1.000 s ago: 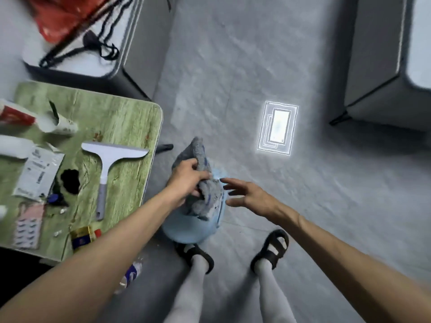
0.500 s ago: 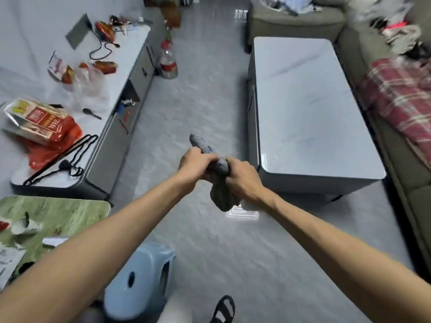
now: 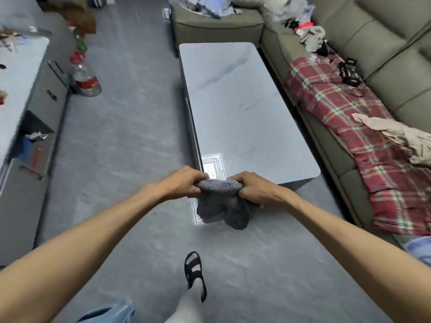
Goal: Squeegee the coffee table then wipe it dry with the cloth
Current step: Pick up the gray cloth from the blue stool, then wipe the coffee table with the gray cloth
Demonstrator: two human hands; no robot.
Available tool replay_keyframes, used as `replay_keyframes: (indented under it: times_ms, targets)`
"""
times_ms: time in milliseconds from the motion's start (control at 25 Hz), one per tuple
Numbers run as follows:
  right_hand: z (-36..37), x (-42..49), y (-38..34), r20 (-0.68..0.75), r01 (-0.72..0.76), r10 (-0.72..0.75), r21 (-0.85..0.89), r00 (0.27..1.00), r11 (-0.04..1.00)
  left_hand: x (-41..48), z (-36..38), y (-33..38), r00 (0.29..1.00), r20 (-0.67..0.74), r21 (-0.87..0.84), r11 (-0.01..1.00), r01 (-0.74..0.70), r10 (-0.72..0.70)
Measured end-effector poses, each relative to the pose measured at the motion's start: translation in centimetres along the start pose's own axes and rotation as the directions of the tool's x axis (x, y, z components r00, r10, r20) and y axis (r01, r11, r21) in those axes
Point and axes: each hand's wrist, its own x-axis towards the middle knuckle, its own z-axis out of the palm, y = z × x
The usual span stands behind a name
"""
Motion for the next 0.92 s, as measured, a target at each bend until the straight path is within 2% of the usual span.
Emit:
replay_keyframes:
  times_ms: [200,280,360,480,560,680,720,800,840,920]
  targets:
    - [-5.5,2.0,5.9,0.101,-0.158,0.151,0.065,0.983,0.985,10.3,-4.2,2.3,0.989,0.136,0.107,0.991,-0.08,0.066]
    - [-5.9,3.9,8.1,0.049,-0.177,0.174,0.092,0.984,0.98,14.3,-4.9,3.3,0.986,0.154,0.181,0.979,-0.099,0.071]
    - [-5.8,6.4,10.5,-0.03,-0.199,0.216,0.284,0.976,0.938,17.8,-4.9,3.0,0.995,0.091,0.19,0.981,-0.05,0.033]
    - [-5.6,10.2,14.5,0.053,-0.24,0.282,0.684,0.958,0.689,22.5,-3.0,1.2,0.992,0.018,-0.046,0.991,0.122,-0.122]
    - [-5.4,13.1,18.5,0.102,-0.286,0.338,0.779,0.936,0.557,25.8,-0.7,0.0,0.966,0.001,-0.193,0.948,0.252,-0.257]
    - [-7.0,17.1,25.6,0.088,-0.346,0.521,0.838,0.849,0.422,31.2,3.3,-1.3,0.905,0.063,-0.323,0.849,0.418,-0.421]
    - [-8.4,18.0,27.9,0.044,-0.344,0.574,0.837,0.818,0.426,32.8,4.3,-1.4,0.888,0.085,-0.354,0.819,0.451,-0.452]
    - [-12.1,19.3,32.2,-0.085,-0.347,0.65,0.789,0.755,0.506,35.9,5.9,-1.2,0.869,0.115,-0.392,0.782,0.485,-0.481]
    - [-14.2,20.0,34.3,-0.165,-0.359,0.655,0.725,0.738,0.588,37.5,6.6,-1.0,0.861,0.124,-0.4,0.769,0.499,-0.494]
    - [-17.8,21.7,37.9,-0.327,-0.423,0.598,0.469,0.732,0.775,40.3,7.9,-0.8,0.839,0.132,-0.421,0.736,0.53,-0.528]
